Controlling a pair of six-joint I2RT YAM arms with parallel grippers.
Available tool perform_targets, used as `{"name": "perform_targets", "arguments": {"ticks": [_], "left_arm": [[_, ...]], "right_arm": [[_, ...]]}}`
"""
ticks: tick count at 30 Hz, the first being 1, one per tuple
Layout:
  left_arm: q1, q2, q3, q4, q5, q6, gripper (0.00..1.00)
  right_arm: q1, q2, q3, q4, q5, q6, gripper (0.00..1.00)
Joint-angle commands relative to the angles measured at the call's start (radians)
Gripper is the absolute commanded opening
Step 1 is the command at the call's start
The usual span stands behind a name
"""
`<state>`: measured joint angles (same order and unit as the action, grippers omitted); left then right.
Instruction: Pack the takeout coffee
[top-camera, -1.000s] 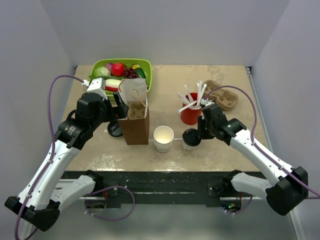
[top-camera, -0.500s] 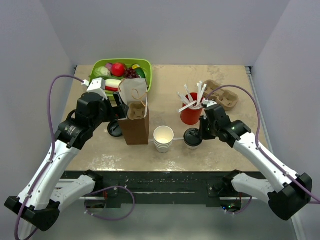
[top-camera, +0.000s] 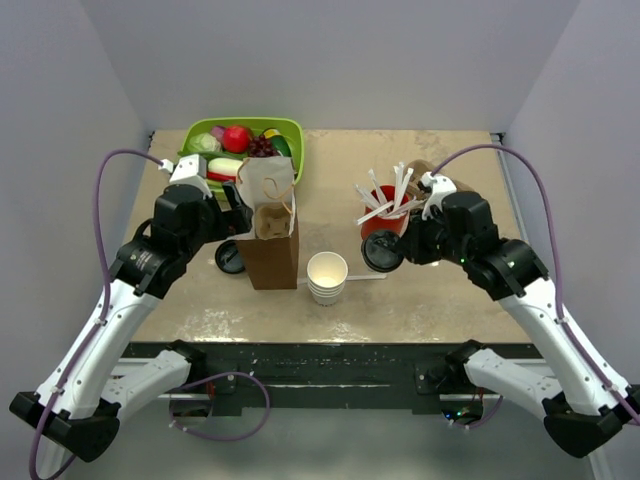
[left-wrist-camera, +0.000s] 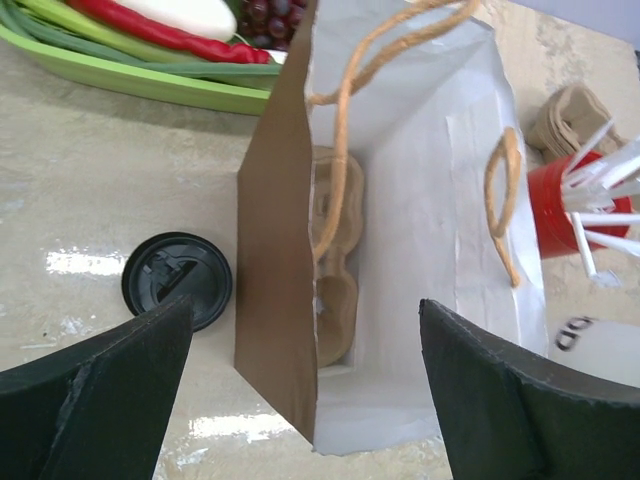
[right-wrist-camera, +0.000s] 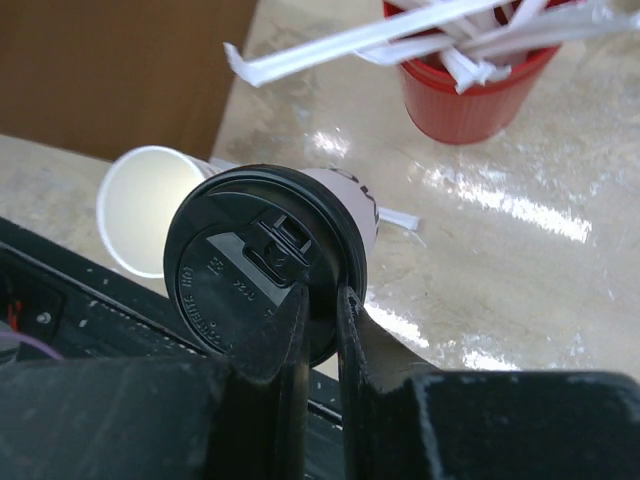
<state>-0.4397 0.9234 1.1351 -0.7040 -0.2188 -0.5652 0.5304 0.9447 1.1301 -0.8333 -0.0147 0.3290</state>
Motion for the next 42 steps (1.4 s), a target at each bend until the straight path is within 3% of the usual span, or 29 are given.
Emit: {"name": "perform_targets", "arguments": {"ticks": [1, 7, 13, 19, 22, 29, 34, 42], "left_arm": [[0.001, 0.025, 0.037, 0.05, -0.112, -0.041, 0.98], [0.001, 0.095, 0.101, 0.115, -0.136, -0.048, 0.95], [0.006, 0.163, 0.127, 0.123, -0.156, -0.05, 0.72], [0.009, 0.16, 0.118, 0.126, -0.145, -0.045, 0.35], [0.009, 0.146, 0.111, 0.12, -0.143, -0.042, 0.22], [0.009, 0.127, 0.097, 0.113, -0.125, -0.025, 0.14], [0.01, 0.132, 0.095, 0.104, -0.126, -0.024, 0.07], [0.01, 0.134, 0.104, 0.098, -0.133, -0.027, 0.0]], "right_arm": [[-0.003, -0.029, 0.138, -0.027, -0.096, -0.062, 0.0], [-0.003, 0.0, 0.267, 0.025, -0.198, -0.064, 0.0], [-0.001, 0.087, 0.393, 0.169, -0.219, -0.009, 0.0], [-0.001, 0.255, 0.543, 0.359, -0.241, 0.051, 0.0], [0.003, 0.385, 0.652, 0.379, -0.27, 0.07, 0.0], [0.095, 0.621, 0.825, 0.424, -0.248, 0.053, 0.0], [0.147, 0.787, 1.032, 0.3, -0.197, 0.006, 0.0], [0.164, 0.868, 1.096, 0.2, -0.102, -0.028, 0.0]]}}
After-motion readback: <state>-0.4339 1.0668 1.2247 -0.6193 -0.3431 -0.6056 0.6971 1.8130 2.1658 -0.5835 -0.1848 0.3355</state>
